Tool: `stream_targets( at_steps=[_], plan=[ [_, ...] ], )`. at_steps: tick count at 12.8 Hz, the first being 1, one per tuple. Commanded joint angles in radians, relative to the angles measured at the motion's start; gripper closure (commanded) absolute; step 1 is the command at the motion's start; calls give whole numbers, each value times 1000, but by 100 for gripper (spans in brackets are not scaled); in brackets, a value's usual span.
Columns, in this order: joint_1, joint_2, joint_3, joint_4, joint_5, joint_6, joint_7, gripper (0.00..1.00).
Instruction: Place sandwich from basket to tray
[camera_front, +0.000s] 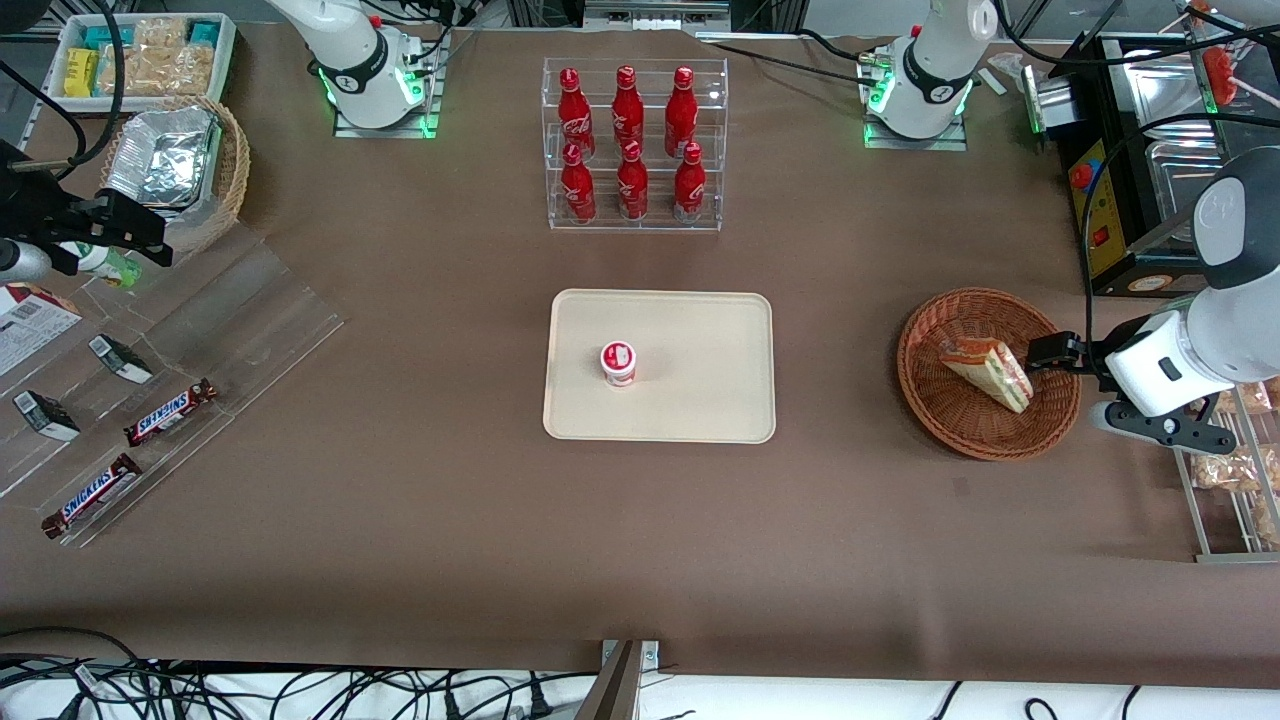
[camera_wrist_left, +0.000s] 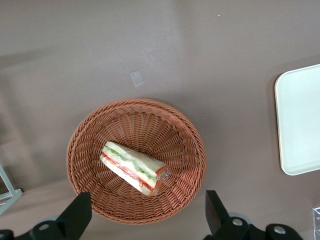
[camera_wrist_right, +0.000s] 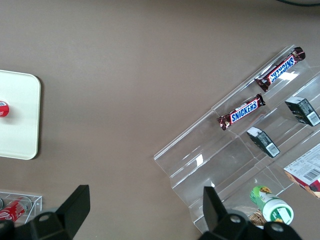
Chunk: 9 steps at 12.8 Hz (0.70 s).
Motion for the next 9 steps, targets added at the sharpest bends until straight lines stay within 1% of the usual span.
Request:
stream_targets(
  at_steps=[1,5,9],
  plan=[
    [-2,2,0,10,-3,-4,7,0],
    [-2,5,0,9,-6,-3,1,0],
    [16,10,9,4,-4,-12,-58,0]
  ],
)
